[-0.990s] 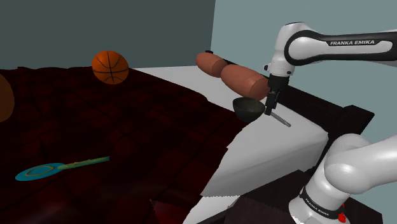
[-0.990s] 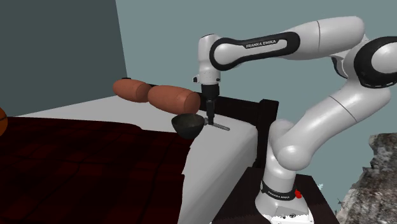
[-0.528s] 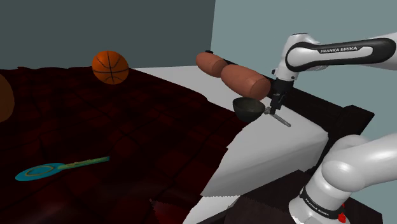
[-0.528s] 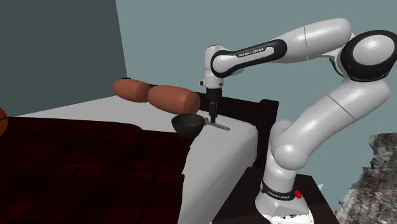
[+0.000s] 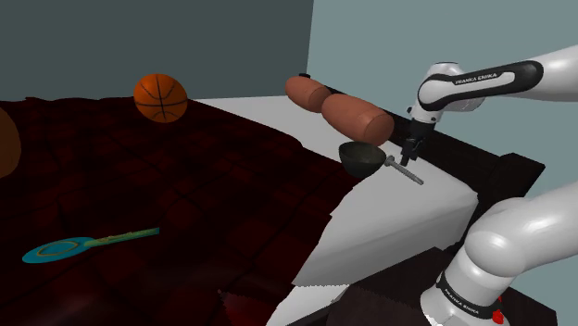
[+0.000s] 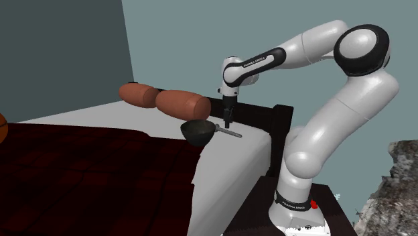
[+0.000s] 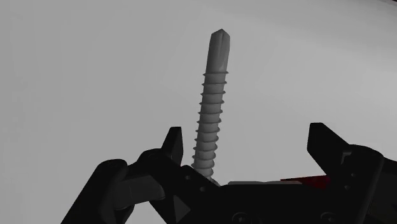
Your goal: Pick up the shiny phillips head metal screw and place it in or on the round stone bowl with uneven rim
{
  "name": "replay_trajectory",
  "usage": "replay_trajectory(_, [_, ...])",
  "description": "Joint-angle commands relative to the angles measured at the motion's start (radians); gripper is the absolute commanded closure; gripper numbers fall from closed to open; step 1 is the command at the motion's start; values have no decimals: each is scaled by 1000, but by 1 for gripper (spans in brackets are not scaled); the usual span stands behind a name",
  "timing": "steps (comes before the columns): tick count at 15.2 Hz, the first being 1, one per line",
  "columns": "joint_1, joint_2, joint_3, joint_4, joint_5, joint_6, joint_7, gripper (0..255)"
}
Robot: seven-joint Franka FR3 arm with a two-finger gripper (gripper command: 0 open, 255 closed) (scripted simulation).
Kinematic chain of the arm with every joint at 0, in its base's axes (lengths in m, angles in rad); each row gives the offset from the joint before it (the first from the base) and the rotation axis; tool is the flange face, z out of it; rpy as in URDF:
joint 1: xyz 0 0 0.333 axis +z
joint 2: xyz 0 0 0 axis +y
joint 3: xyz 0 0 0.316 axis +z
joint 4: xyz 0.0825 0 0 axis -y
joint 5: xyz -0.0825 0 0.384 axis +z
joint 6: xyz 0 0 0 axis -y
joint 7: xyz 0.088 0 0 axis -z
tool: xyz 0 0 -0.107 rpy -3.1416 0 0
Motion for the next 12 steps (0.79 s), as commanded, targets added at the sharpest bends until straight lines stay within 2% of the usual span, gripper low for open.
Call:
replay_trajectory(1, [-8,46,-41,19,0,38,-28,0])
replay_trajectory(8, [-5,83,-63,-51,-3,142,-33,0])
replay_trajectory(12, [-5,86,-65,-56,-3,151,-33,0])
